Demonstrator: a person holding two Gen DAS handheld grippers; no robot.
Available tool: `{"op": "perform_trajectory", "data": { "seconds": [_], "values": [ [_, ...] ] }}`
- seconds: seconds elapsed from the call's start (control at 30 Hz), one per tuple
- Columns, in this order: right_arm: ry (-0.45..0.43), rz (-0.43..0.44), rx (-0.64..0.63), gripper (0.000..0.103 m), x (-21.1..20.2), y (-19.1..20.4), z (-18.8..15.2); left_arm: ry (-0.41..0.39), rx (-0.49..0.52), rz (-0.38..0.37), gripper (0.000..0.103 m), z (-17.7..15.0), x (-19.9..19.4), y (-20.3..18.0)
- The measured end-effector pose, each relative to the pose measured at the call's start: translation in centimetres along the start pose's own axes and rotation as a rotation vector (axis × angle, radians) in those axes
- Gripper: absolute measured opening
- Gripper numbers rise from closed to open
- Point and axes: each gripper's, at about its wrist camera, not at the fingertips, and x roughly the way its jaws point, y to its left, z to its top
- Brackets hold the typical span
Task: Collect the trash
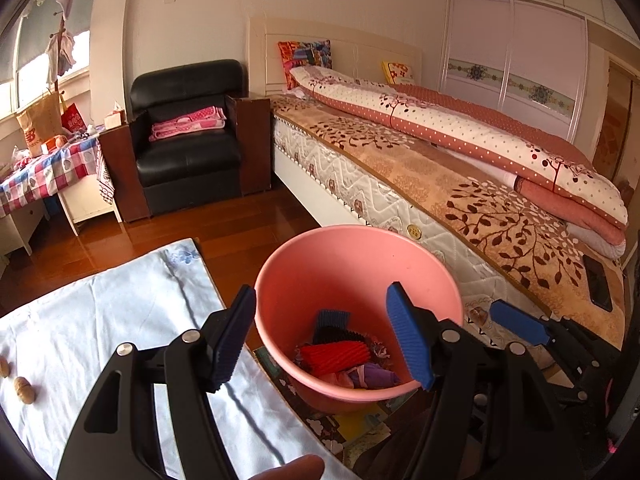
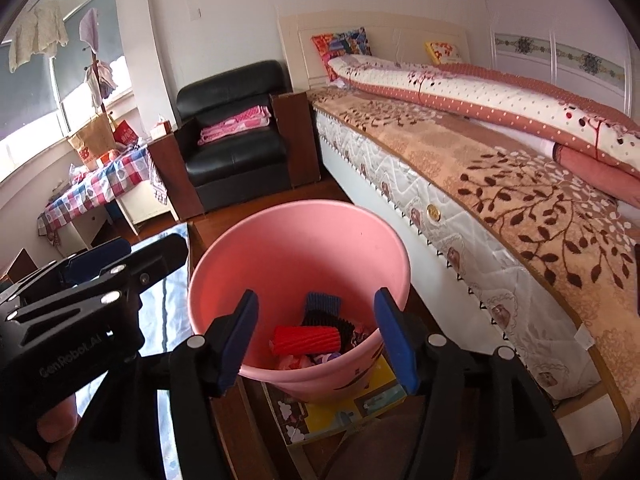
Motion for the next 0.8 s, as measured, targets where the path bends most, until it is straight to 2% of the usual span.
{"op": "perform_trajectory", "data": {
  "seconds": [0.27, 0.8],
  "values": [
    [-0.047, -0.02, 0.002, 0.06, -2.2, 0.8, 0.3, -0.032, -0.029, 0.002, 0.067, -0.4, -2.4, 0.9],
    [-0.075, -0.023, -0.006, 0.06, -4.8, 2.0, 0.3, -0.074, -0.059, 0.041, 0.066, -1.2, -5.7, 3.4]
  ]
}}
